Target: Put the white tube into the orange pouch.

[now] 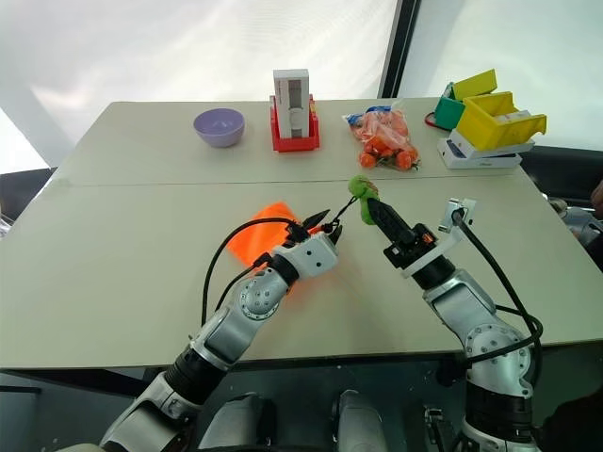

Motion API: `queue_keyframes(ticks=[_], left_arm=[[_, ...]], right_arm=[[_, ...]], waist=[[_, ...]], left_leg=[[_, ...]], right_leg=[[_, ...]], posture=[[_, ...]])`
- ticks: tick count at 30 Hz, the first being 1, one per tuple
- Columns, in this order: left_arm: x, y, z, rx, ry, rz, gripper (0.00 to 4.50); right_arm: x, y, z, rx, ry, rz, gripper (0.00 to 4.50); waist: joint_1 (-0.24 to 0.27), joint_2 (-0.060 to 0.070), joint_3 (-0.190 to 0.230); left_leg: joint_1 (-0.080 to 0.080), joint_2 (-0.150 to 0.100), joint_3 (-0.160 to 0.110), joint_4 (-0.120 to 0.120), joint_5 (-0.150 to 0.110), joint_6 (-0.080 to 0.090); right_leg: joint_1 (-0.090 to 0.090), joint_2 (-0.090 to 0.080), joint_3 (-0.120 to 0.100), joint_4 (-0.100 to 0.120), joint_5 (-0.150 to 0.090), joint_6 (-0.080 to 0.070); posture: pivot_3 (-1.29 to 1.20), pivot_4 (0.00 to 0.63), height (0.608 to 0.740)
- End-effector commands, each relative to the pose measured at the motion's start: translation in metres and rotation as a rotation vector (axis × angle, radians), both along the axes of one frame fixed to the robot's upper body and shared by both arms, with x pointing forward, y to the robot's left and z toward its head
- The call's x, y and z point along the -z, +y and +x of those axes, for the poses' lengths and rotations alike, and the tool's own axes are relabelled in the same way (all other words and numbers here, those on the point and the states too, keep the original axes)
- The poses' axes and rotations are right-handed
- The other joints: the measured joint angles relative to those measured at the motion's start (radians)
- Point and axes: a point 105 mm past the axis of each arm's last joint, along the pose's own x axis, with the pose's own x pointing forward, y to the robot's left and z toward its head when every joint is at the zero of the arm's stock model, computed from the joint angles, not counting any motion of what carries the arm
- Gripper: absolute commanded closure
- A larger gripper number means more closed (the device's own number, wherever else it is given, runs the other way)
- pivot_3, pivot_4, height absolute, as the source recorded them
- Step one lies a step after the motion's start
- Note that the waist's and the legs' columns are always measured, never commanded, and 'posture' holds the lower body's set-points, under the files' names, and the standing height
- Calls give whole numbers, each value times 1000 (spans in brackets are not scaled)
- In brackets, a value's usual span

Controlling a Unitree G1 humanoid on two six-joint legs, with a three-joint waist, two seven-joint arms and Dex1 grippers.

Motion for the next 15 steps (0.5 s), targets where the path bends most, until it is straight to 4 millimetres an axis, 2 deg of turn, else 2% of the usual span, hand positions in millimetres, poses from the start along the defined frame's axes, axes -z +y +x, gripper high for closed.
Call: queue_keyframes(ticks=[1, 9, 10, 13, 15], left_arm=[[-15, 0, 1, -6, -51, -30, 2486], [-13, 0, 1, 5, -27, -37, 2486], [-13, -1, 0, 12, -26, -35, 3041], [-13, -2, 0, 19, -28, -33, 4236], [-12, -1, 1, 10, -31, -24, 4267]], right_arm=[[-11, 0, 0, -9, -48, 13, 4500], [-10, 1, 0, -7, -47, 16, 4500], [-10, 1, 0, -7, -47, 16, 4500], [-10, 0, 0, -6, -47, 17, 4500], [-10, 0, 0, -4, -48, 18, 4500]], waist=[[0, 0, 0], [0, 0, 0], [0, 0, 0], [0, 0, 0], [0, 0, 0]], left_leg=[[0, 0, 0, 0, 0, 0], [0, 0, 0, 0, 0, 0], [0, 0, 0, 0, 0, 0], [0, 0, 0, 0, 0, 0], [0, 0, 0, 0, 0, 0]], right_leg=[[0, 0, 0, 0, 0, 0], [0, 0, 0, 0, 0, 0], [0, 0, 0, 0, 0, 0], [0, 0, 0, 0, 0, 0], [0, 0, 0, 0, 0, 0]], posture=[[0, 150, 740], [0, 150, 740], [0, 150, 740], [0, 150, 740], [0, 150, 740]])
